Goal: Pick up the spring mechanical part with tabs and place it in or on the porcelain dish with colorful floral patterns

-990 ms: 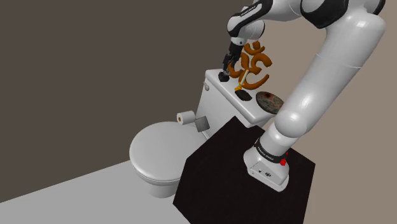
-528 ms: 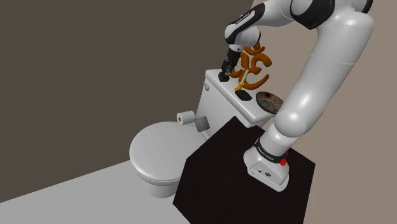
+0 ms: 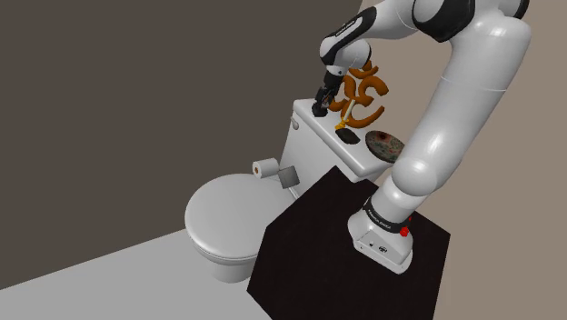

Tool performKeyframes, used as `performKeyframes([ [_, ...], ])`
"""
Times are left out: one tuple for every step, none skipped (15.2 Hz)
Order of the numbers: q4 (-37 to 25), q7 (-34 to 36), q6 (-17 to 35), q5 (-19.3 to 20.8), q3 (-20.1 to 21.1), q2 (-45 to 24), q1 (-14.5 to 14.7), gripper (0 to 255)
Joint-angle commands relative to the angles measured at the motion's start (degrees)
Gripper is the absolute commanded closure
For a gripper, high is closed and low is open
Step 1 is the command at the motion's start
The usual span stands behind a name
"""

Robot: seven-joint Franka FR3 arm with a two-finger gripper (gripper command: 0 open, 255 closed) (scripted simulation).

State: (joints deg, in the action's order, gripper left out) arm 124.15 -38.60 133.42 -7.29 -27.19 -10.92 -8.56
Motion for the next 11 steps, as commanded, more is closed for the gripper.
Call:
performKeyframes([
  [0.0, 0.0, 0.0, 0.0, 0.0, 0.0, 0.0, 255],
  [0.0, 0.0, 0.0, 0.0, 0.0, 0.0, 0.0, 255],
  [0.0, 0.0, 0.0, 0.0, 0.0, 0.0, 0.0, 255],
  [0.0, 0.0, 0.1, 0.0, 0.0, 0.0, 0.0, 255],
  [0.0, 0.0, 0.0, 0.0, 0.0, 0.0, 0.0, 255],
  [0.0, 0.0, 0.0, 0.0, 0.0, 0.0, 0.0, 255],
  [0.1, 0.0, 0.0, 0.0, 0.0, 0.1, 0.0, 255],
  [0.1, 0.1, 0.0, 0.1, 0.0, 0.1, 0.0, 255],
  [0.1, 0.1, 0.0, 0.1, 0.0, 0.1, 0.1, 255],
  [0.0, 0.0, 0.0, 0.0, 0.0, 0.0, 0.0, 255],
  [-0.2, 0.3, -0.7, 0.4, -0.1, 0.5, 0.1, 255],
])
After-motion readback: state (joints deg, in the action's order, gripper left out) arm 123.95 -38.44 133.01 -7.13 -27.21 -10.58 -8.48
